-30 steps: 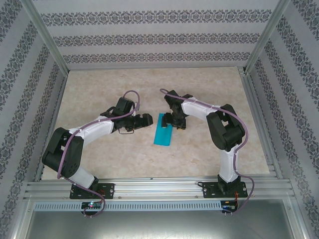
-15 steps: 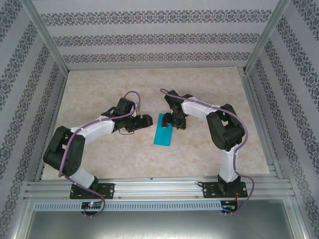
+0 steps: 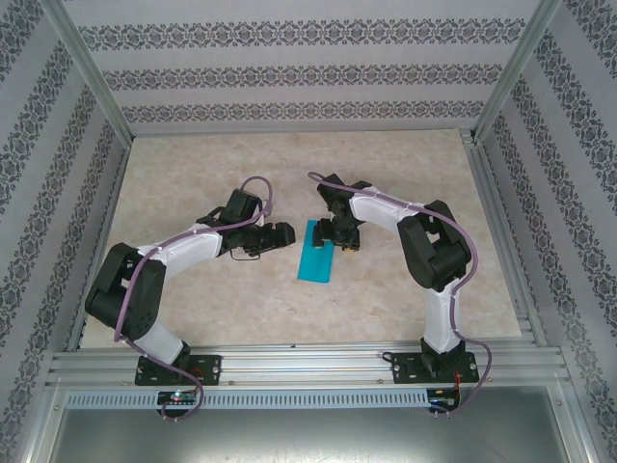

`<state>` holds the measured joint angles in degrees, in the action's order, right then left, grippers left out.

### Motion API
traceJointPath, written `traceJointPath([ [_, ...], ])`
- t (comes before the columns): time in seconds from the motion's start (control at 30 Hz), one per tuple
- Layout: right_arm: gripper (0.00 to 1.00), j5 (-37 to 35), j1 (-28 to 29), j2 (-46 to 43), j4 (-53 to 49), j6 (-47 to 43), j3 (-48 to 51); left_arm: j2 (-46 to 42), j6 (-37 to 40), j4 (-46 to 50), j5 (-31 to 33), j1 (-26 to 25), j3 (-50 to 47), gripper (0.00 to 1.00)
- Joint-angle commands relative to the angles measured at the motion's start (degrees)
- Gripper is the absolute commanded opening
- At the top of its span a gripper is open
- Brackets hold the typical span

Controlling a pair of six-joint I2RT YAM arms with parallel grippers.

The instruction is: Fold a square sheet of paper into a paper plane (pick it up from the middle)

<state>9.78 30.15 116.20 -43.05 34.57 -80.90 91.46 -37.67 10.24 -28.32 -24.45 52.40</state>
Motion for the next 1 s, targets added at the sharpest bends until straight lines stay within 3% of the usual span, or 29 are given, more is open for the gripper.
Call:
traceJointPath([
  [0.0,0.75,-2.77,-0.26,4.29,0.59,0.74,1.84,1.03,0.61,-0.29,-1.4,-0.78,1.53,0.71],
  [0.43,0.74,-3.15,-0.14,4.64,0.68,0.72,2.59,10.85,-1.38,2.27,-3.9,-3.96,9.85,0.02],
  [0.97,0.75,-2.97,-0.01,4.8,0.84,0.79,2.69,21.12,-2.41,7.87,0.04,-7.03,17.67,0.0],
])
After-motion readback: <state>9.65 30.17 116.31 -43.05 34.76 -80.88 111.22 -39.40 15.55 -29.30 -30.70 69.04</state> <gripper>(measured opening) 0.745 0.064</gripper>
